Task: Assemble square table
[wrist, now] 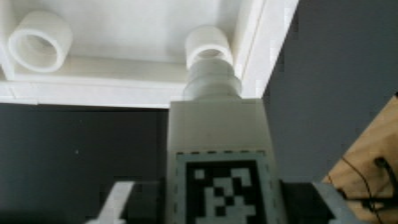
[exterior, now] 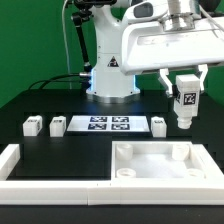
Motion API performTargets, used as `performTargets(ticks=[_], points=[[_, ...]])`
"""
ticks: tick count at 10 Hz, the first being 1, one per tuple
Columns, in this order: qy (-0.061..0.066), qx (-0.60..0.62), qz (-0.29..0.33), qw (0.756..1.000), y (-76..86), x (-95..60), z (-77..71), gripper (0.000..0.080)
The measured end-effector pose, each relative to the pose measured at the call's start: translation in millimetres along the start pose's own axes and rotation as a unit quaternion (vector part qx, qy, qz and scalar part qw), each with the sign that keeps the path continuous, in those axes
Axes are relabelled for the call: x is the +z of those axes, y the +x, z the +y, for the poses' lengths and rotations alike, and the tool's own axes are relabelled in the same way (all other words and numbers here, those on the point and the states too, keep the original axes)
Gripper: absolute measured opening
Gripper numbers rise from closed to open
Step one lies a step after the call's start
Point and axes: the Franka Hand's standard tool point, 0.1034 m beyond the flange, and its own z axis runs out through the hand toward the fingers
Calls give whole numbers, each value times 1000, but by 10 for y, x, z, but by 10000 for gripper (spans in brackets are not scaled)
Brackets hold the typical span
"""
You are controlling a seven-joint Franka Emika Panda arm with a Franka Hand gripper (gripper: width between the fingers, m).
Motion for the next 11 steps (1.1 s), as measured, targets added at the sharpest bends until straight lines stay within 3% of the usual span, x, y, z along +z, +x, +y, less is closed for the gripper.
performTargets(ticks=[1, 3, 4, 7, 11], points=[[1, -1, 1, 1000, -68, 131, -19, 290], [-3, -11, 5, 1000, 106, 314, 107, 290], [0, -9, 5, 1000, 152, 448, 74, 290], [5, -1, -6, 1000, 37, 749, -21, 290], [6, -1, 1, 1000, 27, 795, -57, 290]])
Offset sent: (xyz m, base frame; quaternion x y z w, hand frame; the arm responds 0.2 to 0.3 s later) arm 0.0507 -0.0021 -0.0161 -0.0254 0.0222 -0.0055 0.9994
